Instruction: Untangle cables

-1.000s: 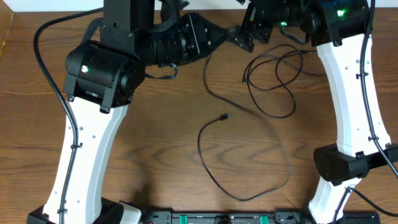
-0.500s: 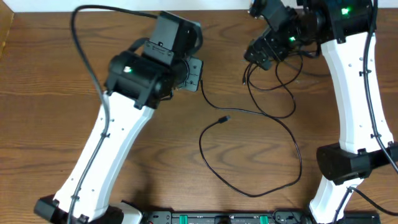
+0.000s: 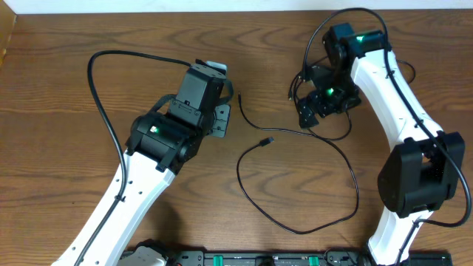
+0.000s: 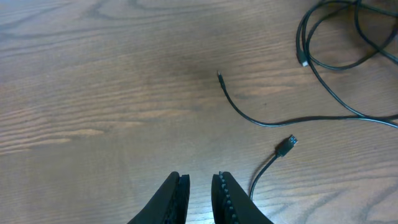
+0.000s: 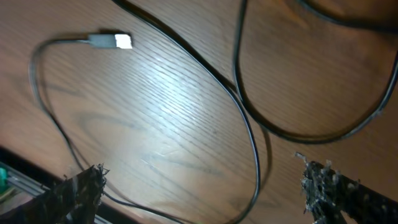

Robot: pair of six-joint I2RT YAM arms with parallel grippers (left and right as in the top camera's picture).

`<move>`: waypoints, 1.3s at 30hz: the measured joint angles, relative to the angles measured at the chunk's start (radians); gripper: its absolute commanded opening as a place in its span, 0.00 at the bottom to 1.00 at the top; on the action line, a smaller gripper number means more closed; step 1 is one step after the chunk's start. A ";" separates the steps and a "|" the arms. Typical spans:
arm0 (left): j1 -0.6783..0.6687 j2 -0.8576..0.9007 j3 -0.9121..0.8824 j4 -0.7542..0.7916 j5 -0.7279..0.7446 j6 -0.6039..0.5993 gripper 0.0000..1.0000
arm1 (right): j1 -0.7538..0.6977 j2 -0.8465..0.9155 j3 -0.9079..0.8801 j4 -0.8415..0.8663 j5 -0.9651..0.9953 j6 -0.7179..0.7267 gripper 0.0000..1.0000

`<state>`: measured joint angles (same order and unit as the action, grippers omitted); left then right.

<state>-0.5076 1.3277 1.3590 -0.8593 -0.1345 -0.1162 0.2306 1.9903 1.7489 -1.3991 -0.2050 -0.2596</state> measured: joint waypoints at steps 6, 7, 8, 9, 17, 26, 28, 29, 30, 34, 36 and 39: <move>0.000 -0.013 -0.012 0.033 0.053 -0.031 0.19 | -0.004 -0.001 -0.149 0.129 0.077 0.021 0.99; 0.000 -0.023 -0.012 0.033 0.063 -0.036 0.19 | -0.005 -0.001 -0.180 0.141 0.086 0.022 0.99; 0.000 -0.036 -0.012 0.033 0.073 -0.038 0.19 | -0.009 -0.001 -0.224 0.163 0.099 0.031 0.99; 0.000 -0.055 -0.012 0.034 0.082 -0.042 0.19 | -0.013 -0.001 -0.252 0.174 0.109 0.040 0.97; 0.000 -0.087 -0.012 0.047 0.100 -0.044 0.20 | -0.051 0.000 -0.457 0.300 0.137 0.145 0.38; 0.000 -0.104 -0.012 0.056 0.103 -0.045 0.24 | -0.051 -0.001 -0.438 0.430 0.042 0.166 0.01; 0.000 -0.104 -0.012 0.060 0.103 -0.045 0.25 | -0.051 -0.010 -0.307 0.483 -0.063 0.180 0.01; 0.000 -0.104 -0.012 0.064 0.103 -0.045 0.25 | -0.051 -0.016 -0.228 0.475 -0.097 0.191 0.01; 0.000 -0.104 -0.012 0.070 0.102 -0.045 0.25 | -0.051 -0.019 -0.155 0.477 -0.121 0.198 0.01; 0.000 -0.104 -0.012 0.083 0.103 -0.045 0.25 | -0.016 -0.029 0.155 0.489 -0.185 0.231 0.01; 0.000 -0.104 -0.012 0.110 0.103 -0.048 0.26 | 0.029 -0.038 0.251 0.509 -0.197 0.257 0.01; 0.000 -0.104 -0.012 0.150 0.103 -0.063 0.26 | 0.121 -0.042 0.326 0.619 -0.207 0.303 0.02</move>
<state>-0.5076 1.2236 1.3468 -0.7097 -0.0319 -0.1791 0.3515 1.9488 2.0750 -0.7803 -0.4118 0.0433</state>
